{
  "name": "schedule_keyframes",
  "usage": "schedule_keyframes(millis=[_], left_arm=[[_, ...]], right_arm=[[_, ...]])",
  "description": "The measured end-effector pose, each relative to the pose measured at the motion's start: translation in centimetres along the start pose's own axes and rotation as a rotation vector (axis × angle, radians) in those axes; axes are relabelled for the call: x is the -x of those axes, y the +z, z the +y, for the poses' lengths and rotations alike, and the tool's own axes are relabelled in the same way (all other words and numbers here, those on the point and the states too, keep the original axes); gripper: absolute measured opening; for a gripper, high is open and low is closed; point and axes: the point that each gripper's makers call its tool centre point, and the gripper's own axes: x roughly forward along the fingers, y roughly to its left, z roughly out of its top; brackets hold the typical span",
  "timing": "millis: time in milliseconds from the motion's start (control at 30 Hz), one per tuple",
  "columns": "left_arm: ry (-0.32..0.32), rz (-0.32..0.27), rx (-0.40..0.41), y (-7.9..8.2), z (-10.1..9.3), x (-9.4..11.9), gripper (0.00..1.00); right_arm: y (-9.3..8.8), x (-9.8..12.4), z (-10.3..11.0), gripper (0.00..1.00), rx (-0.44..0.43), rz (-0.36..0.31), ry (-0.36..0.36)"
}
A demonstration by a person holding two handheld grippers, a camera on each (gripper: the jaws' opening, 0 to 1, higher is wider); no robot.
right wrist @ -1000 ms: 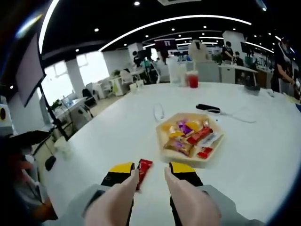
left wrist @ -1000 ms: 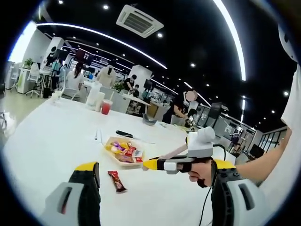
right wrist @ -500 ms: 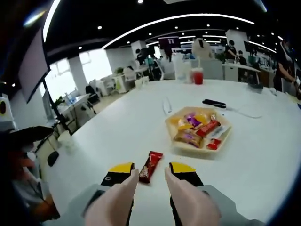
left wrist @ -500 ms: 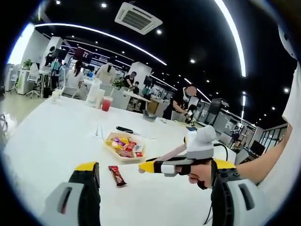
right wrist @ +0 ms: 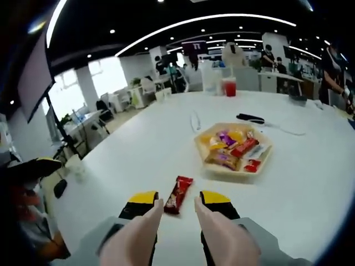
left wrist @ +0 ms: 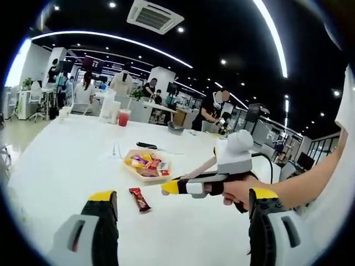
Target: Place the target food into the container with the food tongs after gripping and lifting it, then release it inside without dropping or visibly crushing the food.
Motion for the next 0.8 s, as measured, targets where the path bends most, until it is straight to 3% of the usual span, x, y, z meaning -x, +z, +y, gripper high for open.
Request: schedule_keyframes(millis=[233,633,800], left_arm=[[-0.024,0.015,0.006,-0.6,-0.6,-0.1,0.99],[-0.024,0.024,0.003,-0.7,-0.1,0.6,0.99],[-0.017,0.029,0.006,-0.7,0.4,1.1,0.99]], right_arm=[[0.2,0.0,0.2,0.29,0.049,-0.010,-0.051],[-0.3,-1.2,0.9,0.29,-0.003,0.015,-0.086],[-0.5,-2.2,1.4,0.29,-0.023,0.021,-0.069]])
